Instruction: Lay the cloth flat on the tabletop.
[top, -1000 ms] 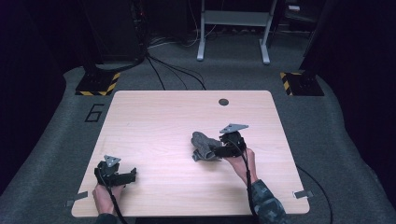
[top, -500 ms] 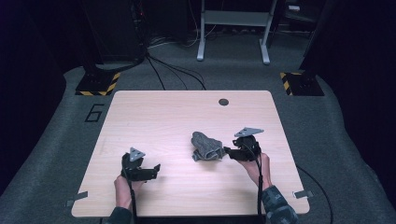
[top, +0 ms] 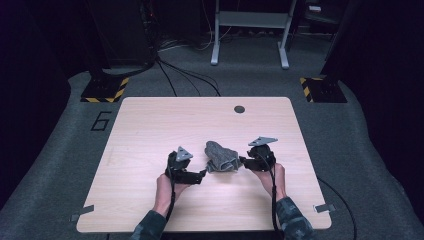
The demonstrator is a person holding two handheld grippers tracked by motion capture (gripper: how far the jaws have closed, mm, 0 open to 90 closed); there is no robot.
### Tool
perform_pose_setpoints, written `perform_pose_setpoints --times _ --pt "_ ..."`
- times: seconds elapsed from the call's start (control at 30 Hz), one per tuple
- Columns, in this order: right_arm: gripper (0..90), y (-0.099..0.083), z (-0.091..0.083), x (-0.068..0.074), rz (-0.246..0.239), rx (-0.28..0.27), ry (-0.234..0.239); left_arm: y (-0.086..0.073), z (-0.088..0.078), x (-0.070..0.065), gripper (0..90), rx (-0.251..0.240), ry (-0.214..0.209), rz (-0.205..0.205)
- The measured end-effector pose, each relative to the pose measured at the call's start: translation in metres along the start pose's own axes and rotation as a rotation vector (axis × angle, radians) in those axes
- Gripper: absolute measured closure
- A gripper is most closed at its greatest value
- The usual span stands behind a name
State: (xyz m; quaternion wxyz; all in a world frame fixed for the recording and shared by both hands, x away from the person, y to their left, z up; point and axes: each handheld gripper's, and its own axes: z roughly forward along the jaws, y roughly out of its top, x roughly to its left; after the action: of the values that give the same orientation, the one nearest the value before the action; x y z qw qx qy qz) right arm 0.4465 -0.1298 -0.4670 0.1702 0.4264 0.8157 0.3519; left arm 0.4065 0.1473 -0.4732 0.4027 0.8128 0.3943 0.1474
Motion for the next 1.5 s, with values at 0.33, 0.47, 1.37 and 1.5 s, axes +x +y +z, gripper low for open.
perform_pose_setpoints --times 0.33,0.47,1.37,1.5 --pt "59.1 0.005 0.011 0.008 -0.018 0.013 0.008 0.019 0.029 -0.03 21.8 0.015 -0.033 0.049" --pt "60.1 0.004 0.012 0.014 -0.025 0.015 0.017 0.02 0.037 -0.032 37.9 0.034 -0.005 0.058" --pt "85.7 0.008 0.029 0.018 -0.046 0.057 0.068 0.002 0.012 0.012 88.5 0.007 -0.012 0.004" --pt "85.1 0.009 0.021 0.01 -0.012 0.032 0.029 -0.001 0.007 0.02 88.5 -0.006 0.003 -0.017"
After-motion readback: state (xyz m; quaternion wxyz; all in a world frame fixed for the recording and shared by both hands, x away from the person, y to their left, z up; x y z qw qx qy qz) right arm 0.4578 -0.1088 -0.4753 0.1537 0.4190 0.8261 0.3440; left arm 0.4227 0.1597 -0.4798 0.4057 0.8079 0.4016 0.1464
